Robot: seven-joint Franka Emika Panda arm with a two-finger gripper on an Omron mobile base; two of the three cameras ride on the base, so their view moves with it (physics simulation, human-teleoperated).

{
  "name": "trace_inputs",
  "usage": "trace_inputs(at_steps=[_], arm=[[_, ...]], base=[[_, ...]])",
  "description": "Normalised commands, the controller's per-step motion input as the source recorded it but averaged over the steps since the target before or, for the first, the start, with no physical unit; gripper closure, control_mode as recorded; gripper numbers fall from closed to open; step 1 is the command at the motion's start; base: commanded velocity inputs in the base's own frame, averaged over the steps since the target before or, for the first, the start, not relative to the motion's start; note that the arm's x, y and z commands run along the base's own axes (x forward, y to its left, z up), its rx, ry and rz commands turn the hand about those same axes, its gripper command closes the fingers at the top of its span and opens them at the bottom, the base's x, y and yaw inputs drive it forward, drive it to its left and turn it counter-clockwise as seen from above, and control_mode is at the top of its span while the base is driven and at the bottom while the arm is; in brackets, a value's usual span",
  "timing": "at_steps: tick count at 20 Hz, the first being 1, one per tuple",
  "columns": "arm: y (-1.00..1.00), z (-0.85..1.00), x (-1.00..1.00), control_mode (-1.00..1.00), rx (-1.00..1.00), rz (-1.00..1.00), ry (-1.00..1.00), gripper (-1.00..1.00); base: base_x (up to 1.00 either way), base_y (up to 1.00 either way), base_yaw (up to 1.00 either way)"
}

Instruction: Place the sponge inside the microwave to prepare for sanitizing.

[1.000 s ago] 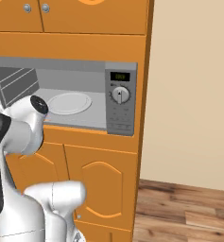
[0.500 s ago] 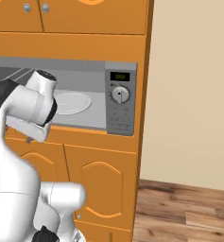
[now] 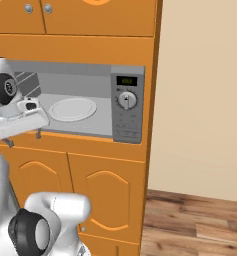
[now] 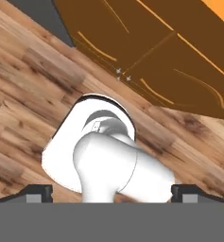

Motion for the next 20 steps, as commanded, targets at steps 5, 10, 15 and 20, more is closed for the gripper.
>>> trace_inputs(at_steps=[5,10,15,20], arm=[[-0.16,0.01,-0.05,-1.0,-0.03,-0.02,0.0,-1.0],[-0.71,-0.01,-0.09,-1.0,0.05,-0.31,0.05,-1.0],[-0.39,0.0,-0.69,-1.0,0.02,-0.24,-0.06,-1.0],[-0.01,-0.08,-0.58,-1.0,0.0,-0.18,-0.06,-1.0]], base=[[0.0,0.0,0.0],[0.0,0.0,0.0],[0.0,0.0,0.0],[0.0,0.0,0.0]])
